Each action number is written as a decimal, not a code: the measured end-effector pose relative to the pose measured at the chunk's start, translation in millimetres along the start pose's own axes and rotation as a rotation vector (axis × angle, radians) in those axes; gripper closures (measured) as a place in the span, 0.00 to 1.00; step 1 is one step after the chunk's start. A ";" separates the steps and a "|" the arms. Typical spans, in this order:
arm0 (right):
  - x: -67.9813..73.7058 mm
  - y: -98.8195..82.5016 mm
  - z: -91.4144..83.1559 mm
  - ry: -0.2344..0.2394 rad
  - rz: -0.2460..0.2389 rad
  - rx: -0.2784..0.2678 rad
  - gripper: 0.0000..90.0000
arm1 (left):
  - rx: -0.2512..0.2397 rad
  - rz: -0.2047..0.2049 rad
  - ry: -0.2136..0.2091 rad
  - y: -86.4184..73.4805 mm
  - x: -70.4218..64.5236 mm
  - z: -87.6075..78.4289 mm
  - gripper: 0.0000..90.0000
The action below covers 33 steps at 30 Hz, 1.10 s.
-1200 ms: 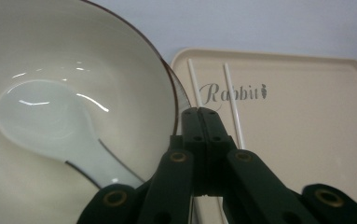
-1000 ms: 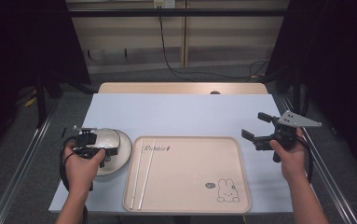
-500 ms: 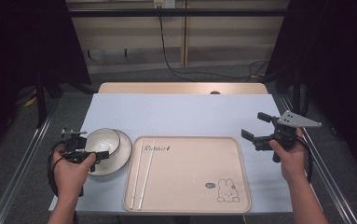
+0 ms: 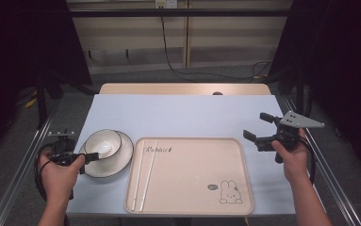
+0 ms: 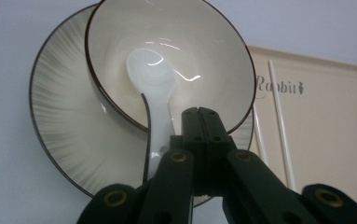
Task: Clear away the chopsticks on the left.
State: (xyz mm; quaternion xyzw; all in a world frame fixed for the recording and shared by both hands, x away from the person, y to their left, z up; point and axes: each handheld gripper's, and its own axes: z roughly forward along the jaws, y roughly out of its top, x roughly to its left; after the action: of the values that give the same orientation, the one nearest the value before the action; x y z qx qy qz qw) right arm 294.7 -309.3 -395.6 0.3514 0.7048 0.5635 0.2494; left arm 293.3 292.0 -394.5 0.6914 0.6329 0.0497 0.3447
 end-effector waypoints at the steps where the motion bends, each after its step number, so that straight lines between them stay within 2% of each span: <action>1: 0.0 0.0 0.0 0.000 0.000 0.000 0.02 | 0.005 0.001 0.006 0.8 0.4 -0.4 1.00; 4: -0.1 0.4 -0.7 0.002 0.005 -0.002 0.02 | 0.003 0.005 0.023 2.6 1.9 -0.6 1.00; 13: 0.4 0.5 -0.4 0.005 -0.002 0.001 0.02 | -0.004 -0.008 0.015 2.3 3.1 -0.6 1.00; 19: 0.8 0.8 -0.7 0.010 0.001 0.000 0.02 | -0.008 -0.021 0.032 3.9 8.4 -3.0 1.00; 23: 0.4 0.5 -0.4 0.005 -0.001 0.001 0.02 | -0.013 -0.013 0.040 4.8 10.2 -3.8 1.00; 28: 0.6 0.7 -0.4 0.008 0.002 -0.001 0.02 | -0.029 -0.023 0.062 10.0 14.1 -1.6 1.00; 30: 0.7 0.5 -0.2 0.006 0.000 0.001 0.02 | -0.031 -0.017 0.093 13.5 13.4 0.8 1.00; 33: 0.7 0.4 0.2 0.005 0.000 0.000 0.02 | -0.031 -0.024 0.092 15.5 14.8 2.3 1.00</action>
State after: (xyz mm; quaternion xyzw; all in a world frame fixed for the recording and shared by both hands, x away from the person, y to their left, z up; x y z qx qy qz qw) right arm 294.5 -308.7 -395.3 0.3500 0.7054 0.5645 0.2474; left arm 310.3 305.2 -393.3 0.6754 0.6554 0.0872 0.3266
